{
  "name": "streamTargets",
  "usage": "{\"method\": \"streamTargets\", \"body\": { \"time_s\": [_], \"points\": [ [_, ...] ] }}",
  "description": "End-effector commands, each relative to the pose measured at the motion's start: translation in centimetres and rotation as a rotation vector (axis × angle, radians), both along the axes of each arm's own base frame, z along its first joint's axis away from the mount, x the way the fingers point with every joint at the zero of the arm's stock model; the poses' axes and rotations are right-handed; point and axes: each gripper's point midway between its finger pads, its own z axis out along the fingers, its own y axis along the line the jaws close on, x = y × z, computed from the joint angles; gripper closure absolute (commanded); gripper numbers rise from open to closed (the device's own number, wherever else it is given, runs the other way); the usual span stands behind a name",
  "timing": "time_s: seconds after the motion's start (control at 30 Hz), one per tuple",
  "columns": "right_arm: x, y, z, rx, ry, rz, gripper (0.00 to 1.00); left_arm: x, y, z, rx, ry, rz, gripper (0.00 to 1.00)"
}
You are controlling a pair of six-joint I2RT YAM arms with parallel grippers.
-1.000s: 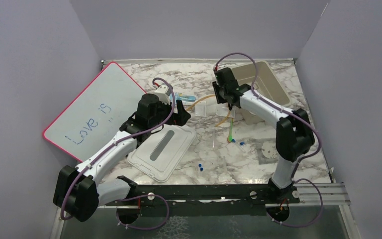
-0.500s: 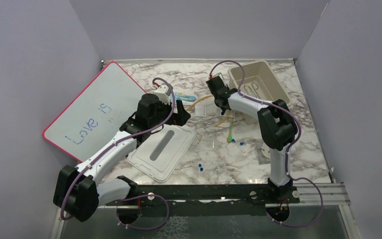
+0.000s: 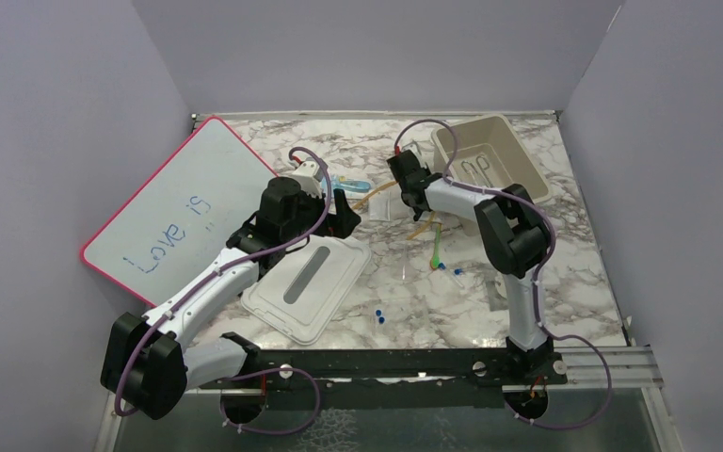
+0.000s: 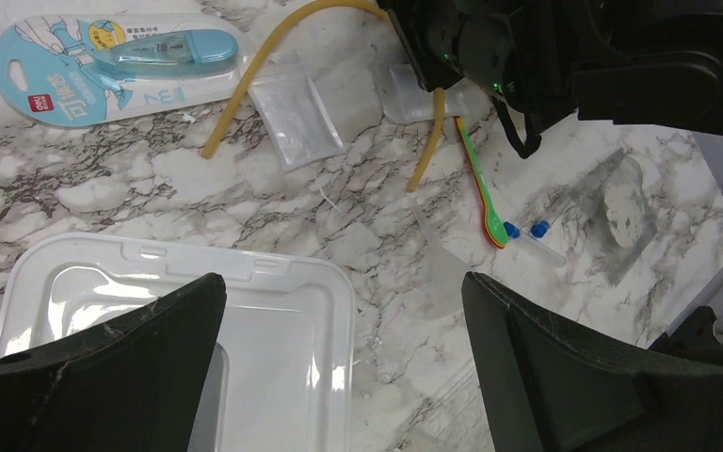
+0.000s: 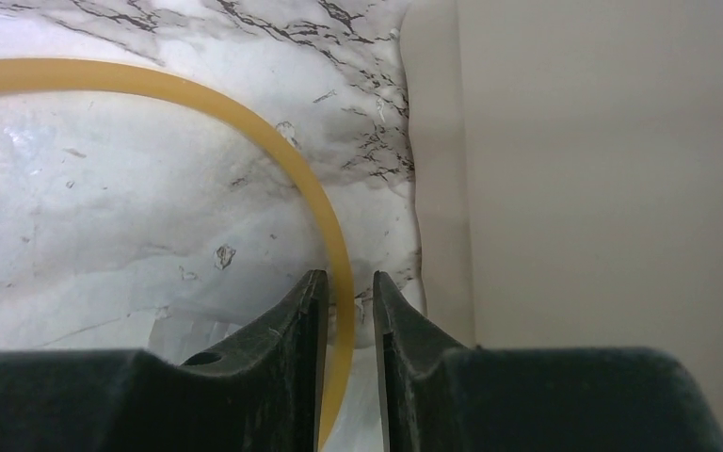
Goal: Organize the chemistry lab equipment
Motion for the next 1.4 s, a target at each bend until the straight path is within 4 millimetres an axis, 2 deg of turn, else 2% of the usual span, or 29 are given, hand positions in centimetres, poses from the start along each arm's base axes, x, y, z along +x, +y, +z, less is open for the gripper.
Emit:
{"method": "streamTargets", "body": {
  "time_s": [0.0,0.13,0.23,0.27,0.4,0.5,0.7,0.97,1.2,1.37],
  "points": [
    [0.5,-0.4,-1.1,-0.032,-0.037,-0.046,0.73,0.7,0.0,1.6,-0.002,-0.049,0.011,0.01],
    [0.2,-0.4,-2.1,-0.031,-0.020,-0.050,0.81,0.7,0.1,1.5,0.000,-0.047,0.012,0.01],
    [0.2,-0.1,-2.0,0.000,-0.022,-0.059,0.96,0.8,0.1,1.6,0.000,-0.051,0.015,0.01],
    [0.2,0.0,-1.8,0.012,-0.025,-0.059,0.99,0.8,0.1,1.6,0.001,-0.052,0.015,0.01],
    [0.5,0.8,0.6,0.079,-0.062,-0.059,0.99,0.8,0.1,1.6,0.000,-0.052,0.015,0.01],
    [0.8,1.8,3.7,0.167,-0.109,-0.046,0.99,0.8,0.2,1.6,0.001,-0.052,0.017,0.01],
    [0.5,3.1,11.4,0.345,-0.235,-0.007,0.99,0.8,0.2,1.8,0.000,-0.054,0.019,0.01],
    [-1.1,2.7,21.6,0.482,-0.429,0.052,0.99,0.7,0.2,2.0,-0.004,-0.059,0.018,0.01],
    [-2.9,-0.7,29.3,0.471,-0.595,-0.014,1.00,0.7,0.2,2.1,-0.009,-0.063,0.017,0.01],
    [-4.0,-3.6,33.0,0.440,-0.709,-0.078,0.99,0.6,0.2,2.2,-0.011,-0.063,0.015,0.01]
  ]
}}
